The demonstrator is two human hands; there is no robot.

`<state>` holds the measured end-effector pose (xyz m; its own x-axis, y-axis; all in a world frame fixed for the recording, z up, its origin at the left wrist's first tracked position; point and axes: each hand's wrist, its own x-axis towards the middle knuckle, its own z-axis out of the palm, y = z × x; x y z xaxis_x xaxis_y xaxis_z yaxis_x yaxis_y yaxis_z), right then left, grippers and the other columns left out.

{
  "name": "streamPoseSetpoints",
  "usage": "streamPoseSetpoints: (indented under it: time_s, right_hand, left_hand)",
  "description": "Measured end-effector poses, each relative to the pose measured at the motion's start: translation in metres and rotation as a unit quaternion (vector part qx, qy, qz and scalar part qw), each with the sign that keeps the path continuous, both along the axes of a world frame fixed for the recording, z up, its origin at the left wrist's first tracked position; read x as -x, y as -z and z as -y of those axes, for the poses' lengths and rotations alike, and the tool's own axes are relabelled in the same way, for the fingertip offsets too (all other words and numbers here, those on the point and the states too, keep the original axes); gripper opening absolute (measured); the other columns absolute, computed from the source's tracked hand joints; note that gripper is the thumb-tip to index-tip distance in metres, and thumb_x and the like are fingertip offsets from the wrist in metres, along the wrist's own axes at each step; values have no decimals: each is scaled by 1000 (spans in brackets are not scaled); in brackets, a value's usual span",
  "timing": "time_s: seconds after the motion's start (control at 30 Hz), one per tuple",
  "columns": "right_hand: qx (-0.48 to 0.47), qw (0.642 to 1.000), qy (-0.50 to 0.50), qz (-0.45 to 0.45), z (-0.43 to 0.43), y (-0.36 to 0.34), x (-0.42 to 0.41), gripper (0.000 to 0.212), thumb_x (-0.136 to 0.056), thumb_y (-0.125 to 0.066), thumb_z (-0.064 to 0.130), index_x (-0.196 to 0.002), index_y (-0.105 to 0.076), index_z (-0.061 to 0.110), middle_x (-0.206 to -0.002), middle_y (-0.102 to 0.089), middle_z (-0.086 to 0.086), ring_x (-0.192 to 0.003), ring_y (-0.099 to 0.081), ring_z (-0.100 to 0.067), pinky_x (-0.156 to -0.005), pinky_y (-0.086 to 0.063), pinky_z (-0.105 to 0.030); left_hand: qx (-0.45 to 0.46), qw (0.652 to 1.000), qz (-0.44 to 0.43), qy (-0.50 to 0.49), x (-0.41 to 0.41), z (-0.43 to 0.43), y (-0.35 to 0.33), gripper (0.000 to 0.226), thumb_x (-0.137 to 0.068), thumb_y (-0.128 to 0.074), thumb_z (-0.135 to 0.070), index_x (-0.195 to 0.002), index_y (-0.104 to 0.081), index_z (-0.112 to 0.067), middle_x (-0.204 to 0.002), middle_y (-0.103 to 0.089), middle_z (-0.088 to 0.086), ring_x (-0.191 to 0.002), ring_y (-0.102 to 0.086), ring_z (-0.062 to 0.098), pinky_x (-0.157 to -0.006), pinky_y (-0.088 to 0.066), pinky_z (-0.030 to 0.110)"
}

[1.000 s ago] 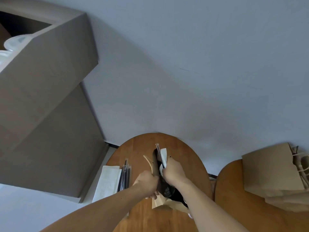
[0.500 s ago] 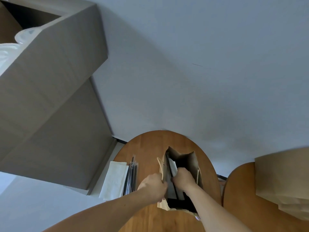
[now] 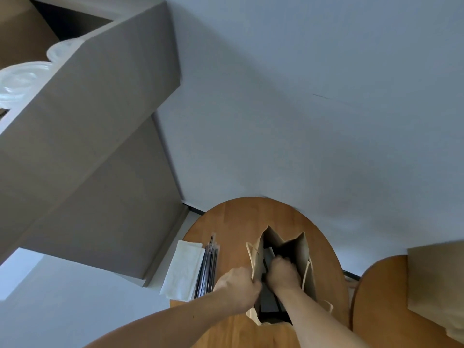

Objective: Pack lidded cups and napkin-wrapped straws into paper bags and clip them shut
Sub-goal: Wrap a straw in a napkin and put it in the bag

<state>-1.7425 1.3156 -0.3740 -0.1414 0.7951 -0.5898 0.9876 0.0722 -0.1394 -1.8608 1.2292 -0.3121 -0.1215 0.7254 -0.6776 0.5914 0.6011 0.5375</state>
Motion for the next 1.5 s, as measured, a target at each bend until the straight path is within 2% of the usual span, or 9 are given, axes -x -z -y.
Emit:
streamPoseSetpoints:
  time_s: [0.17, 0.3, 0.5, 0.8, 0.9, 1.1, 1.23, 1.37, 1.5]
  right_hand:
    - [-37, 997, -61, -4, -5, -53, 13, 38, -96, -53, 25, -130, -51, 9, -133, -46, -11, -122, -45, -29, -101, -41, -38]
    - [-74, 992, -65, -73, -10, -108, 5, 46, -94, -55, 43, -130, -56, 14, -130, -52, -4, -115, -54, -24, -87, -46, -33]
    - [-203, 920, 125, -312, -34, -151, -46, 35, -97, -53, 43, -122, -63, 21, -119, -64, 6, -107, -59, -10, -84, -41, -24]
    - [193, 882, 299, -308, 12, -78, -79, 85, -85, -34, 78, -146, -39, 19, -152, -41, -7, -132, -44, -30, -109, -35, -49]
    - [251, 837, 336, -351, 23, -75, -74, 79, -84, -30, 81, -141, -48, 29, -126, -62, -2, -110, -60, -31, -90, -53, -53]
    - [267, 822, 324, -386, 33, -67, -68, 77, -85, -30, 82, -129, -63, 28, -127, -65, 0, -122, -56, -23, -107, -43, -50]
    - [179, 864, 230, -410, 29, -67, -82, 59, -96, -33, 66, -118, -69, 24, -115, -71, 6, -113, -63, -14, -101, -48, -35]
    - [-54, 951, 42, -301, 9, -65, -98, 43, -98, -54, 38, -137, -51, 21, -139, -52, 4, -132, -46, -16, -106, -37, -27]
    - [-265, 927, -149, -218, -8, -67, -108, 61, -85, -73, 25, -140, -49, 16, -146, -46, -3, -139, -38, -24, -113, -35, -37]
  left_hand:
    - [0, 1000, 6, 0, 0, 0, 2, 32, -97, -42, -37, -108, -61, -14, -100, -68, 10, -93, -68, 26, -84, -58, 40]
    - [-17, 998, 60, -5, -2, -2, 3, 32, -94, -43, -42, -112, -56, -19, -99, -67, 5, -88, -67, 22, -85, -57, 42]
    - [-10, 995, 91, 29, -6, -1, 0, 74, -82, -49, -51, -149, -31, -26, -133, -57, 2, -98, -60, 10, -81, -53, 26]
    - [23, 986, 156, 50, -30, 8, -2, 113, -65, -68, -58, -152, 4, -49, -153, -33, -8, -126, -50, 21, -99, -49, 35]
    - [10, 987, 151, 54, -42, 10, -1, 127, -61, -76, -58, -150, 14, -49, -155, -29, -9, -136, -39, 19, -108, -42, 36]
    - [-60, 996, 61, 11, -73, 1, -1, 94, -74, -72, -44, -151, -20, -33, -123, -59, -7, -107, -63, 13, -87, -54, 28]
    - [-71, 995, -50, 48, -69, -7, -6, 14, -93, -46, -21, -101, -57, -18, -77, -57, -9, -79, -63, 18, -62, -49, 23]
    - [-99, 983, -121, 100, -52, -19, -10, 22, -96, -41, -19, -74, -42, -24, -68, -48, -7, -68, -53, 19, -57, -38, 25]
    - [-109, 975, -134, 142, -36, -32, -7, 32, -97, -41, -24, -65, -40, -29, -65, -48, -8, -59, -50, 12, -50, -33, 25]
